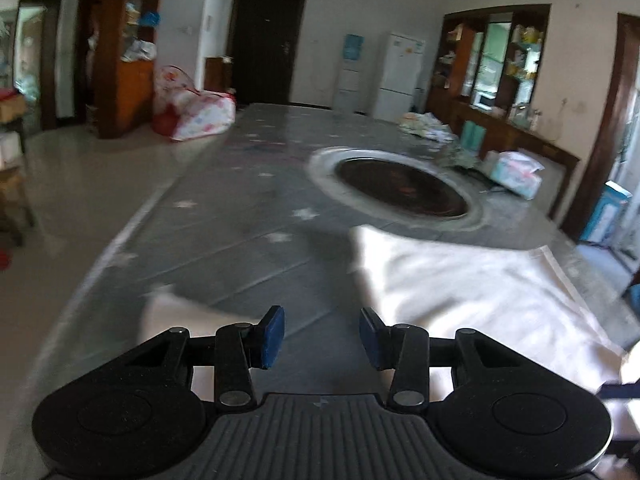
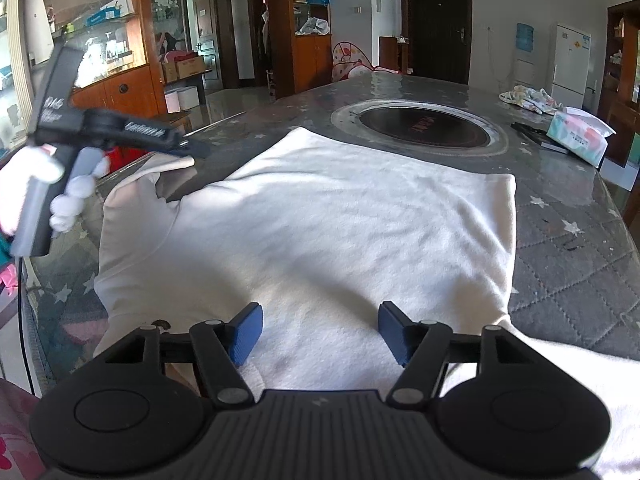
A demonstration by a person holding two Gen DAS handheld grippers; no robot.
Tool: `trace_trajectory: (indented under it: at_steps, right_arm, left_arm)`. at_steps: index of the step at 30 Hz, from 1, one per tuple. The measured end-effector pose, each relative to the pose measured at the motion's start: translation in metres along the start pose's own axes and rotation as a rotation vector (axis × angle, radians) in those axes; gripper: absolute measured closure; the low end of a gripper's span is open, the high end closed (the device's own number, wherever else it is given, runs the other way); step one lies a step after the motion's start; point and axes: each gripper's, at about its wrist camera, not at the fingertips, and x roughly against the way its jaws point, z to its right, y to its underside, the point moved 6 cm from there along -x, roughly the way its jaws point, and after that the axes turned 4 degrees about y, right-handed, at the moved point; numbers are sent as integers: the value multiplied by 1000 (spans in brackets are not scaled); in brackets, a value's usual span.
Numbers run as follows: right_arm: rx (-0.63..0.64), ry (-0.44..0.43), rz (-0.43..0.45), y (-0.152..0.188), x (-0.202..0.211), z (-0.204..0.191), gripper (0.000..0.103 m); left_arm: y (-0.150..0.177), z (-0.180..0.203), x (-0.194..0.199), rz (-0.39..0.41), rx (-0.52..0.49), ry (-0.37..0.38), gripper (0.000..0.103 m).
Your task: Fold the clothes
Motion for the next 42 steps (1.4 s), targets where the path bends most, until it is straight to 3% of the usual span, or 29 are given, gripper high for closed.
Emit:
trace_trajectory:
  at_steps: [5, 7, 10, 12, 14, 19, 23, 33, 37, 40, 42]
  right_arm:
    - [-3, -1, 2, -2, -1, -3, 35]
    - [-2, -5, 2, -3, -3, -5, 26]
    - [4, 1, 5, -2, -5, -8, 24]
    - [-1, 0, 10, -2, -6, -8, 16]
    - [-11, -3, 13, -1, -7, -8, 15]
    - [-18, -11, 23, 0, -9, -9, 5]
    - [-20, -15, 26, 0, -11, -10, 0]
    - [-9, 3, 39, 2, -13, -12, 0]
    - [4, 13, 37, 2, -13, -14, 0]
    - [8, 16, 36, 2, -13, -14, 0]
    - [12, 19, 35, 2, -14, -15, 0]
  left_arm:
    - [9, -14, 13, 26, -31, -60, 58]
    - [11, -18, 11, 21, -29, -63, 58]
    - [13, -22, 3, -6, -44, -78, 60]
    - [14, -25, 0, -15, -49, -88, 68]
    - [15, -28, -1, -20, -48, -95, 84]
    - [15, -43, 9, -6, 12, -99, 96]
    - [14, -57, 28, 38, 69, -126, 97]
    - [22, -107, 86, 150, 225, -223, 99]
    - [38, -128, 99, 136, 282, -282, 99]
    - [48, -133, 102, 99, 308, -261, 99]
    - [47, -128, 102, 86, 293, -248, 91]
